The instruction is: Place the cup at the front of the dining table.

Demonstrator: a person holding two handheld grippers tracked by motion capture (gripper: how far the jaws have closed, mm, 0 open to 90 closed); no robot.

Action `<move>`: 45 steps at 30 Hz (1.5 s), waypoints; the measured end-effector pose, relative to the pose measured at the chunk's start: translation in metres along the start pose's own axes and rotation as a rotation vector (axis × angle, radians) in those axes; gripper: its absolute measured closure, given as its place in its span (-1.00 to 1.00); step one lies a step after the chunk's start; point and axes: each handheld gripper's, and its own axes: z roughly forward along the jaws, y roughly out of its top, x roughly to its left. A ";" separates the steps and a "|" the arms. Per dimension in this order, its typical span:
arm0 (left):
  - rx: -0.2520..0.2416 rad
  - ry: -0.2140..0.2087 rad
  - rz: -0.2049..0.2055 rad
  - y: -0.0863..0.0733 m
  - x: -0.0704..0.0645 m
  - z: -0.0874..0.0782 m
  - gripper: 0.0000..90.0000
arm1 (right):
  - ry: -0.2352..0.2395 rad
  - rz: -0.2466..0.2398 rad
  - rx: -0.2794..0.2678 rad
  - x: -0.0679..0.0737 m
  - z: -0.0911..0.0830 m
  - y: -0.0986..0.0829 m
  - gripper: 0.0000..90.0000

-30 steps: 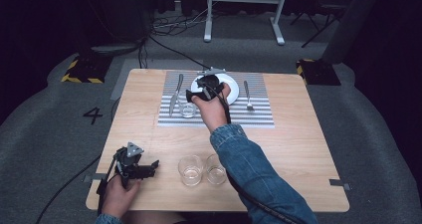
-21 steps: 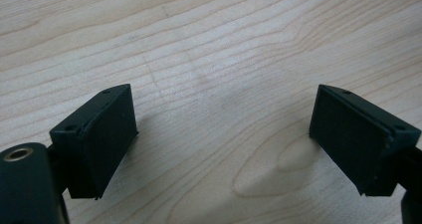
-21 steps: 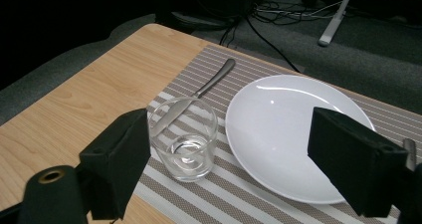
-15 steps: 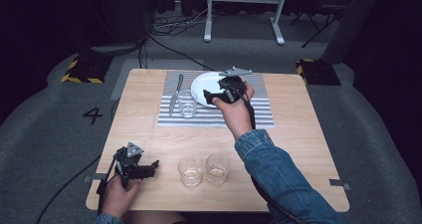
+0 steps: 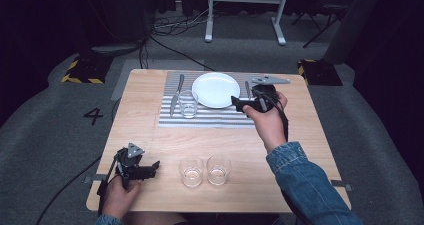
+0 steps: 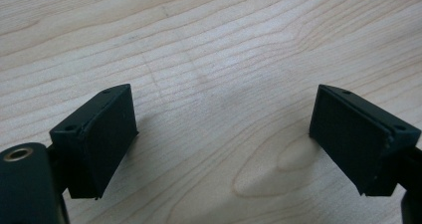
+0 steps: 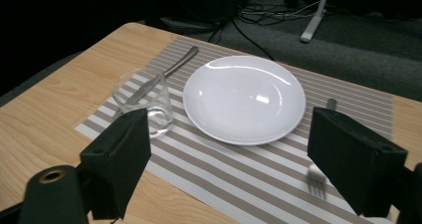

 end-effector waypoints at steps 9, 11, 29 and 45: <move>0.000 0.000 0.000 0.000 0.000 0.000 -0.74 | -0.016 0.006 0.008 -0.021 -0.026 -0.017 -0.60; 0.000 0.001 0.001 0.000 0.000 0.000 -0.74 | -0.017 -0.001 0.012 -0.024 -0.032 -0.021 -0.60; 0.000 0.000 -0.001 0.000 0.000 0.000 -0.75 | -0.015 0.057 0.030 -0.067 -0.068 -0.092 -0.60; 0.000 0.000 0.000 0.000 0.000 0.000 -0.75 | -0.036 0.068 0.118 -0.095 -0.082 -0.147 -0.62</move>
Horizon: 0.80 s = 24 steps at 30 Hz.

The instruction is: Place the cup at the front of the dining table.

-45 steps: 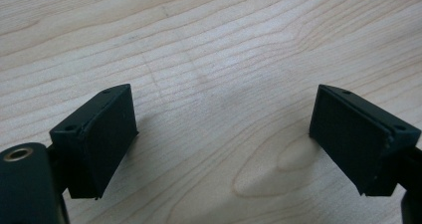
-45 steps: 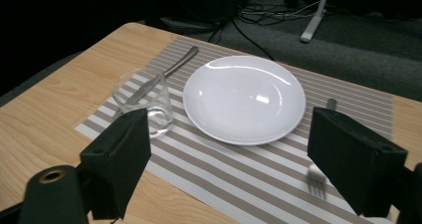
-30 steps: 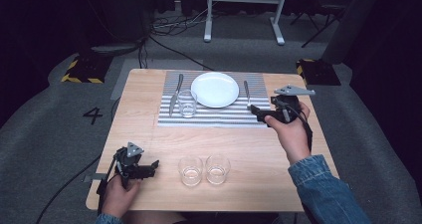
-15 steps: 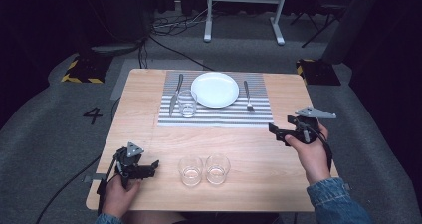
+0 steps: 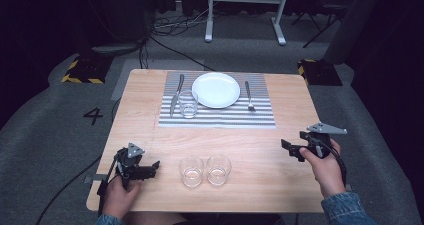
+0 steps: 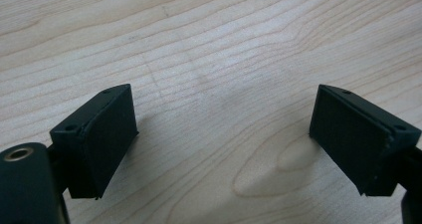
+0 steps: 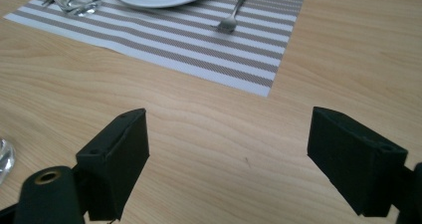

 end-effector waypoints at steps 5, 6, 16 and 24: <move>0.000 0.001 0.000 0.000 0.000 0.000 -0.75 | -0.006 0.014 0.030 -0.004 0.005 -0.015 -0.62; 0.000 0.000 0.000 0.000 0.000 0.000 -0.75 | -0.009 0.014 0.040 -0.005 0.005 -0.018 -0.62; 0.000 0.001 0.000 0.000 0.000 0.000 -0.74 | -0.003 0.014 0.108 -0.004 0.017 -0.044 -0.62; 0.000 0.001 0.001 0.000 0.000 0.000 -0.74 | -0.003 -0.001 0.134 -0.003 0.022 -0.058 -0.63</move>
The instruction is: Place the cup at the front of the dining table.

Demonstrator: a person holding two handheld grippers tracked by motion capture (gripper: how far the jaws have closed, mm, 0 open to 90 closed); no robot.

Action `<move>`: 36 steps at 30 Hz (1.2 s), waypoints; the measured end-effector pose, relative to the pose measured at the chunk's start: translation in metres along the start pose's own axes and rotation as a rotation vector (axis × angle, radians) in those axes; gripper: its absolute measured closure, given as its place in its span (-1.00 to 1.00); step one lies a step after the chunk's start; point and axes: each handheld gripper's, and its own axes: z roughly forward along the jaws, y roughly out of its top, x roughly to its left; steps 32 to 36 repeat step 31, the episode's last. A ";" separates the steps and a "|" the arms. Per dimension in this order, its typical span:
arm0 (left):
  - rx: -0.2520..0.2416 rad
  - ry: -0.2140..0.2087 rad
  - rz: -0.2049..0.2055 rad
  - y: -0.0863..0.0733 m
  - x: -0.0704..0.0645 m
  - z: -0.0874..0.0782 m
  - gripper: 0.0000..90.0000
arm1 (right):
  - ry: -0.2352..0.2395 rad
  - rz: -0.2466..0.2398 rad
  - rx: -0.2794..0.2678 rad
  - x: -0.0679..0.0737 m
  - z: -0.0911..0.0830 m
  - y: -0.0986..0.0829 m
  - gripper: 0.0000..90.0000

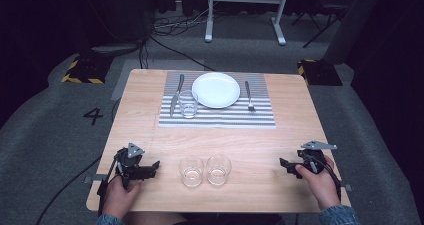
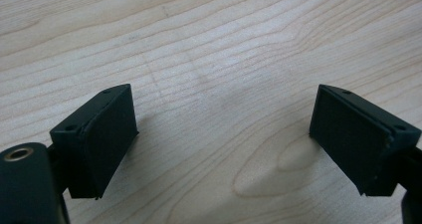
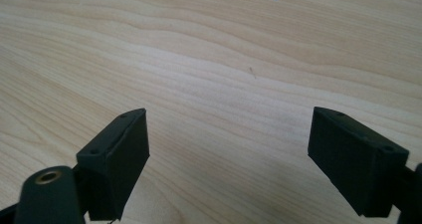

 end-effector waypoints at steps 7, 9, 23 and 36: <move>0.000 0.000 0.000 0.000 0.000 0.000 -0.75 | -0.002 -0.036 0.015 0.006 0.006 -0.009 -0.63; 0.000 -0.001 -0.001 0.000 0.000 0.000 -0.75 | -0.011 -0.045 0.007 0.008 0.007 -0.011 -0.63; 0.000 -0.001 -0.002 0.000 0.000 0.000 -0.75 | -0.047 -0.054 -0.058 0.016 0.015 -0.026 -0.67; 0.000 -0.001 -0.003 0.000 0.000 0.000 -0.75 | -0.051 -0.051 -0.062 0.017 0.015 -0.027 -0.67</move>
